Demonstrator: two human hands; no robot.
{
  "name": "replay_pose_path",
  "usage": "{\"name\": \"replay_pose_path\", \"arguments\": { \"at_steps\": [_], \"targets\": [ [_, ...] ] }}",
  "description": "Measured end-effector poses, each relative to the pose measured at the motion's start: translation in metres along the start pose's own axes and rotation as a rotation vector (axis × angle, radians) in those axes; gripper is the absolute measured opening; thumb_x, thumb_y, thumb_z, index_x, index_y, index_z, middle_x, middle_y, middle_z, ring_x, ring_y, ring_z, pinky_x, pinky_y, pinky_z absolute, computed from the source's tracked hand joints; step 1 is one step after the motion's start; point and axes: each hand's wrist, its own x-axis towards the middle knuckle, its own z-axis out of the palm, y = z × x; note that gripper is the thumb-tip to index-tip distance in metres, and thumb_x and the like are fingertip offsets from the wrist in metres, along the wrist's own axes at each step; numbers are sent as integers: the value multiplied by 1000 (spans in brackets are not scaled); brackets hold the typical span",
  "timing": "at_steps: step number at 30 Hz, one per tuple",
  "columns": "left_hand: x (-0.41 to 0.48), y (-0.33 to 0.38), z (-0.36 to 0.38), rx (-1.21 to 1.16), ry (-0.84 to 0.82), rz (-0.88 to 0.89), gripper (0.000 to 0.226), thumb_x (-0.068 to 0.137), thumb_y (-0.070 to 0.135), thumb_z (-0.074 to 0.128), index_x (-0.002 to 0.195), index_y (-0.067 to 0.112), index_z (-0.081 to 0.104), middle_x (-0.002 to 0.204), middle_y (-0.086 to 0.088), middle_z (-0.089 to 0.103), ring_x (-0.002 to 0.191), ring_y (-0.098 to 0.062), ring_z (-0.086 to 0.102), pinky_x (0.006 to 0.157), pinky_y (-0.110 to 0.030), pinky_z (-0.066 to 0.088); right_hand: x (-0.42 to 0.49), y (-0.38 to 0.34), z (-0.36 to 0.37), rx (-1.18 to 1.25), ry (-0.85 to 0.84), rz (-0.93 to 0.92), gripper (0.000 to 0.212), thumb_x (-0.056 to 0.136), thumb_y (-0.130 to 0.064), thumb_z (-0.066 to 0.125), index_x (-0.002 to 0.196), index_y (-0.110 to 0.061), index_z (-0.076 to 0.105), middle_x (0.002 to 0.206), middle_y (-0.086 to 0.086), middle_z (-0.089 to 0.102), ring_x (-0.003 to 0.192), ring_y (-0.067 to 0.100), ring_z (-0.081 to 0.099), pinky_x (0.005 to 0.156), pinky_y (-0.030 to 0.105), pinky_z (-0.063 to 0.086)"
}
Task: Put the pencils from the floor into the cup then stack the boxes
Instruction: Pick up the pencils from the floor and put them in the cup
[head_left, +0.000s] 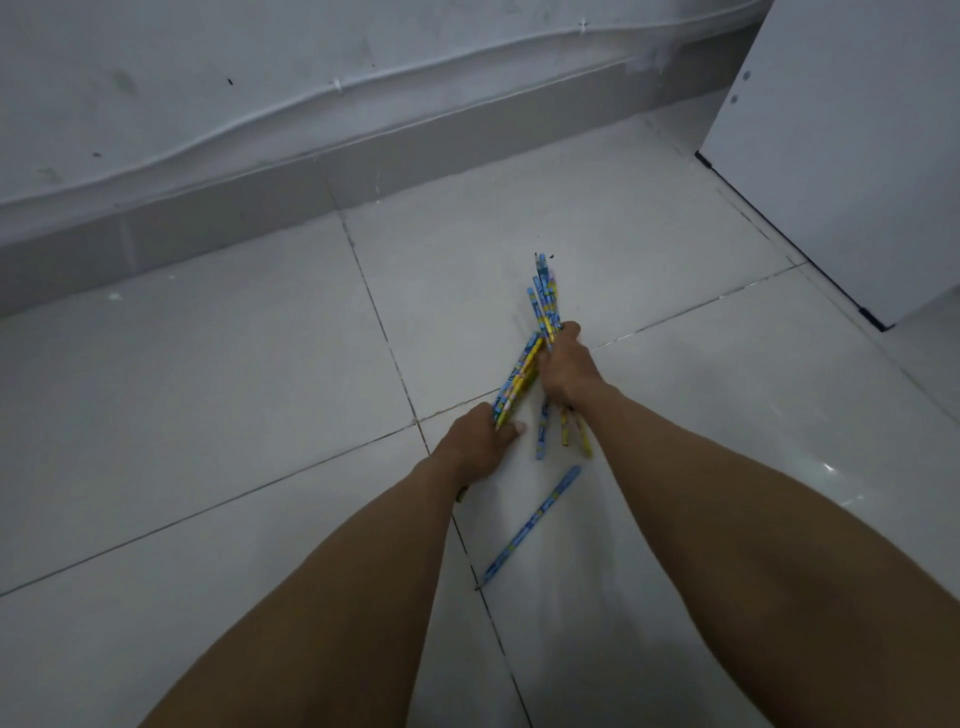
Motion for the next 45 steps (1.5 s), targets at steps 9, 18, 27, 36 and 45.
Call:
{"name": "replay_pose_path", "arguments": {
  "at_steps": [9, 18, 27, 36, 45],
  "targets": [
    [-19, 16, 20, 91, -56, 66, 69, 53, 61, 82, 93, 18, 47, 89, 2, 49, 80, -17, 48, 58, -27, 35, -9, 36, -35, -154, -65, 3, 33, 99, -13, 40, 128, 2, 35, 130, 27, 49, 119, 39, 51, 87, 36, 41],
    [-28, 26, 42, 353, 60, 69, 39, 89, 36, 55, 114, 6, 51, 116, -17, 59, 104, -33, 57, 78, -34, 45, -21, 59, -38, -99, -84, 143, 37, 102, -20, 40, 131, 1, 32, 131, 24, 48, 118, 37, 51, 78, 33, 37],
    [-18, 29, 17, 125, 187, -85, 29, 98, 17, 39, 122, 0, 36, 125, -24, 48, 112, -41, 53, 87, -41, 42, -38, 54, -33, 42, -110, 69, 37, 103, -25, 37, 129, 1, 34, 126, 27, 51, 111, 37, 54, 79, 34, 38],
    [-10, 66, -15, -154, 353, 32, 32, 98, 33, 43, 106, 1, 45, 103, -22, 60, 80, -32, 56, 64, -35, 44, -45, 7, -26, 361, -116, -89, 29, 102, -34, 39, 111, -6, 40, 97, 14, 50, 88, 26, 52, 87, 48, 48],
    [-7, 102, -89, -447, 653, 158, 39, 89, 49, 55, 62, 22, 49, 56, 2, 52, 52, -16, 51, 47, -24, 38, -43, -51, -66, 660, 94, -269, 33, 96, -50, 45, 100, -18, 55, 86, 1, 57, 77, 18, 54, 76, 36, 47]
  ]
}}
